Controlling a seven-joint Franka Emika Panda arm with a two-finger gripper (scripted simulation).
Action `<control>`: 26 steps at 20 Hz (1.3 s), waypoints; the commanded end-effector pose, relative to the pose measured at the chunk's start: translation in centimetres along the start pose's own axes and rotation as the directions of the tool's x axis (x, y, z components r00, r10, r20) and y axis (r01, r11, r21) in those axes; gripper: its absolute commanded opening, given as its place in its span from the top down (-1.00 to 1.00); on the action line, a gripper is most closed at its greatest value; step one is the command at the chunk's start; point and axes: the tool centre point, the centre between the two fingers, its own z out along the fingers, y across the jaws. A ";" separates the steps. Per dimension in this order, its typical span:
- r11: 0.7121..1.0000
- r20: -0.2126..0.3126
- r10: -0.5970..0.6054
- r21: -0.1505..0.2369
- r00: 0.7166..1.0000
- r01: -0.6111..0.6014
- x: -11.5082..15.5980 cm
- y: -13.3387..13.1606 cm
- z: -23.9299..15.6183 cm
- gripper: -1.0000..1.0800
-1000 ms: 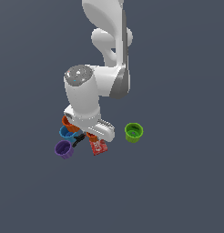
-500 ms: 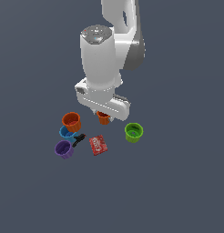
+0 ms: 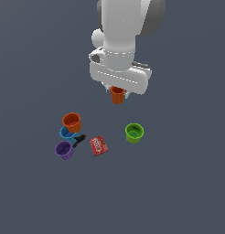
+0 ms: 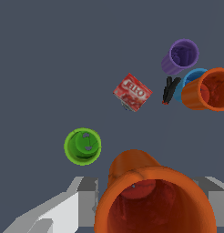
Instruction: Pick up a designated object from a clutter of objects.
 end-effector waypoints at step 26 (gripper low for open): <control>1.000 0.012 -0.001 0.001 1.000 0.001 -5.5 -2.7 -8.3 1.00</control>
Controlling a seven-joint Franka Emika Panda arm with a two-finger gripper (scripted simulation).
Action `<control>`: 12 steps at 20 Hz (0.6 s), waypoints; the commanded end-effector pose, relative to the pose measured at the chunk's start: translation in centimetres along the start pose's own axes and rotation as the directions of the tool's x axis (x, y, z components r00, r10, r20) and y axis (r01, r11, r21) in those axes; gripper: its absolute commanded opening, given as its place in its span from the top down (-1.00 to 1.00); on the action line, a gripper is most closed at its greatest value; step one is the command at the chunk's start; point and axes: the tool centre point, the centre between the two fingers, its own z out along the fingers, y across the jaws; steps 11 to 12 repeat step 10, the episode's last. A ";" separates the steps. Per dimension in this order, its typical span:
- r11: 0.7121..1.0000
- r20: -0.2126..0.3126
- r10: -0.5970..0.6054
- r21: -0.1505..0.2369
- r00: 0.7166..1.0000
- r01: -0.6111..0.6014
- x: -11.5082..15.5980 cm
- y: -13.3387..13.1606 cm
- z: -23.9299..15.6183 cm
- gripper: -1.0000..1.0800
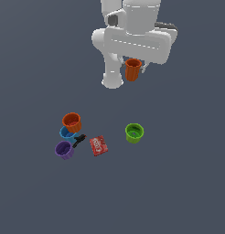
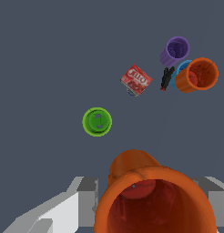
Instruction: Pick up a designated object from a clutter of objects.
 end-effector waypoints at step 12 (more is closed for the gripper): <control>1.000 -0.001 0.000 0.000 1.000 0.000 1.4 0.2 -1.9 1.00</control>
